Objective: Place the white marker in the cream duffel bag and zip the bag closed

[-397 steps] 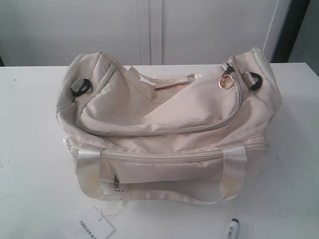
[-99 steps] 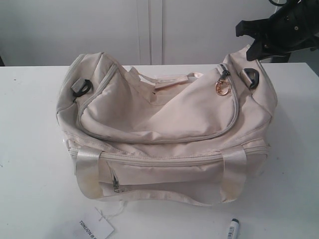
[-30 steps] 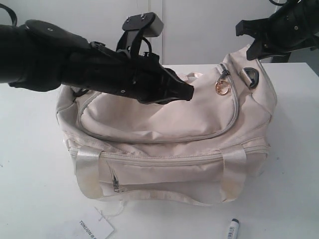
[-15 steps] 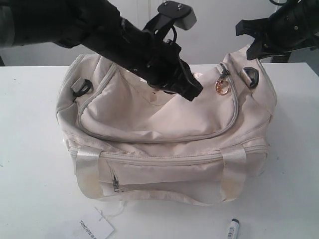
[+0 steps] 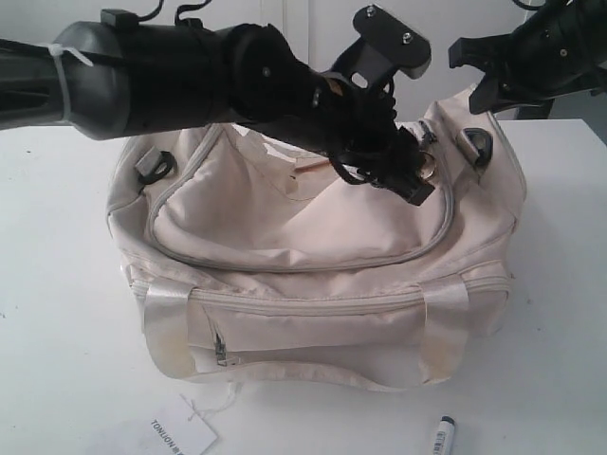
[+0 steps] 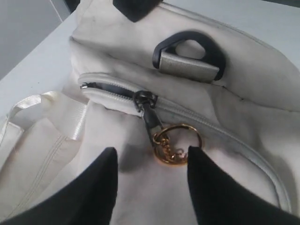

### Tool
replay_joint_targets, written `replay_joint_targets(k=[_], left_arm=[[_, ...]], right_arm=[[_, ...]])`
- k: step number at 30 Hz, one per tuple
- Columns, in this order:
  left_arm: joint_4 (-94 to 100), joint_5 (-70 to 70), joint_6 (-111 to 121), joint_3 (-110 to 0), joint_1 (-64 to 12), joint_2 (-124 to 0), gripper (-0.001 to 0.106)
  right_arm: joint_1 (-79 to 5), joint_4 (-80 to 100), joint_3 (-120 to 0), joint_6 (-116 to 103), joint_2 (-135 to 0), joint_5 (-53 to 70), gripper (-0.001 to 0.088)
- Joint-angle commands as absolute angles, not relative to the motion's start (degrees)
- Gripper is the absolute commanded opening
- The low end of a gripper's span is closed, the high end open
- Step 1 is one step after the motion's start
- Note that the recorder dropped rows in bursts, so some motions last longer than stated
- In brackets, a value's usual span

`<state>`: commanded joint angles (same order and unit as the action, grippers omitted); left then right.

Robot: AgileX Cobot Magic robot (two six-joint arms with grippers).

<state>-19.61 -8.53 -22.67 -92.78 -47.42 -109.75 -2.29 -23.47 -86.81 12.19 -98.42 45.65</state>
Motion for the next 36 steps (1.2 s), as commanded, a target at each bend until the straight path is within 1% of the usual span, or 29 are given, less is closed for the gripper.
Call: replay_joint_targets(k=[5,16,18,19,21,26,28,29,36], left_arm=[[-20.5,-8.4,-21.0,-92.8,-47.4,-110.9,0.059],[-28.9,-9.0,-20.7,-92.8,-47.4,-112.7,0.059],[-29.1,-8.8,-20.7,-92.8,-47.4,-112.7,0.058],[-29.1,-8.7,-20.7,-92.8,-47.4,-112.7,0.056],[-29.1,-8.7,-20.7,-92.8,-47.4,-112.7,0.047],[-29.1,-8.7,-20.7,-92.8,-47.4,-112.7,0.012],[-29.1,-8.7,-20.7,-92.8,-47.4,-112.6,0.002],[-29.1,-8.7,-20.7,-92.8,-47.4,-112.5,0.000],[-28.7,-10.2,-20.7,-92.8,-47.4,-111.0,0.000]], right_arm=[[-2.3,-23.5,-86.8,12.2,-98.4,45.5,0.0000],[-2.3,-23.5,-86.8,12.2,-98.4,45.5,0.0000],[-2.3,-23.5,-86.8,12.2,-98.4,45.5,0.0000],[-2.3,-23.5,-86.8,12.2,-98.4,45.5,0.0000],[-2.3,-23.5,-86.8,12.2,-98.4,45.5,0.0000],[-2.3,-23.5,-86.8,12.2,-98.4,45.2,0.0000],[-2.3,-23.5,-86.8,12.2,-98.4,44.9,0.0000],[-2.3,-23.5,-86.8,12.2,-98.4,44.8,0.0000],[-2.3,-23.5,-86.8,12.2,-98.4,44.8,0.0000]])
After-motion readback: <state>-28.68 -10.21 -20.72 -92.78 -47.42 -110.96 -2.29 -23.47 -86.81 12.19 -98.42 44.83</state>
